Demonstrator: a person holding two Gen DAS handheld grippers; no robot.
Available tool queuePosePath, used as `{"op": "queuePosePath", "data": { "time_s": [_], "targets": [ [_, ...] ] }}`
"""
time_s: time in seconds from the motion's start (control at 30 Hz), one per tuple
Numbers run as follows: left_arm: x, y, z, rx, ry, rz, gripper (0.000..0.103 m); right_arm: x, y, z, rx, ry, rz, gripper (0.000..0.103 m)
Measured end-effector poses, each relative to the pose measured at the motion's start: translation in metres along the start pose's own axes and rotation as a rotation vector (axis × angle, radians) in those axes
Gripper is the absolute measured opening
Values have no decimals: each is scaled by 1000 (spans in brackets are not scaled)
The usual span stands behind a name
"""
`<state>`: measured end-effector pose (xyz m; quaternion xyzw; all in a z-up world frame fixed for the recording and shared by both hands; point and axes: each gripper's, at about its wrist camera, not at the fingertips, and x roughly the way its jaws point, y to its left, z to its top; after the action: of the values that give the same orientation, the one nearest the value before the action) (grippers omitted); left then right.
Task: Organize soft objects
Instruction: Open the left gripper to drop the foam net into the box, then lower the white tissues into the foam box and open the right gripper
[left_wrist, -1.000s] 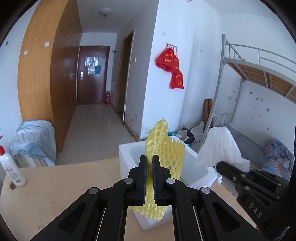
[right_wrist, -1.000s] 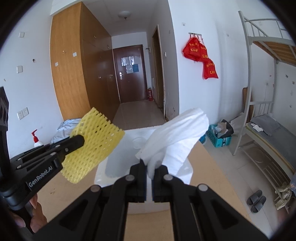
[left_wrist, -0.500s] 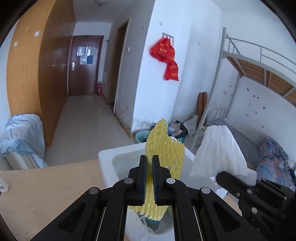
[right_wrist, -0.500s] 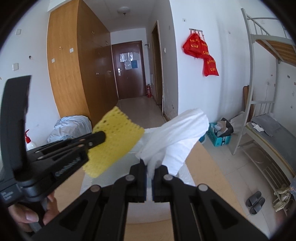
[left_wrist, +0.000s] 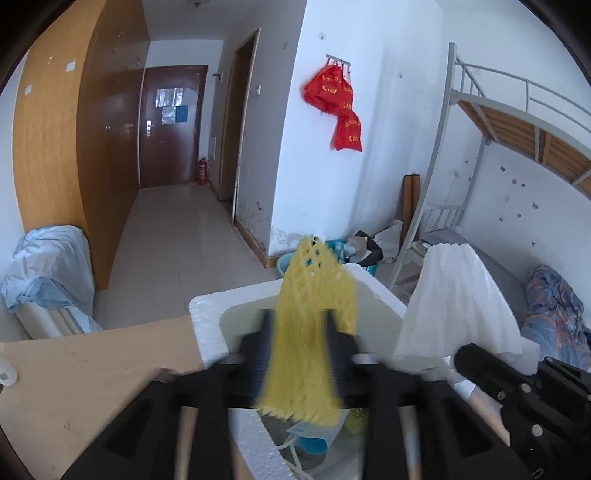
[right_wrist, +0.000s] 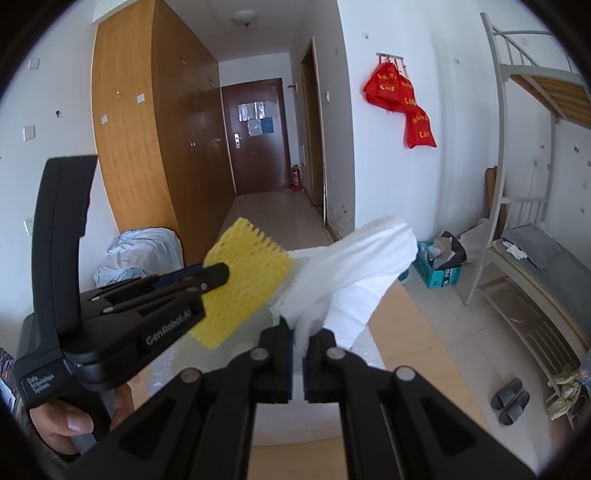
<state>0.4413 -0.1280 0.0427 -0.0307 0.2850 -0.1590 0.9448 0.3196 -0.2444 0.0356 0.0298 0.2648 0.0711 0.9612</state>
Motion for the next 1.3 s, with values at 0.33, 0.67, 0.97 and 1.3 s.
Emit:
{"op": "queuePosePath", "data": {
  "time_s": [0.33,0.67,0.97,1.3],
  "targets": [
    [-6,4,-3,16,-36,61,85,2,-3,1,4,3,3,5],
    [-44,36,-9,-49,-62,165,88,3,4,3,-11,3,24,5],
    [-79,67,-28,-106,-112,283,100,13,16,5,-25,12,62,5],
    [-80,82,-34,-123,-107,293,100,37,28,11,-40,46,87,5]
  ]
}}
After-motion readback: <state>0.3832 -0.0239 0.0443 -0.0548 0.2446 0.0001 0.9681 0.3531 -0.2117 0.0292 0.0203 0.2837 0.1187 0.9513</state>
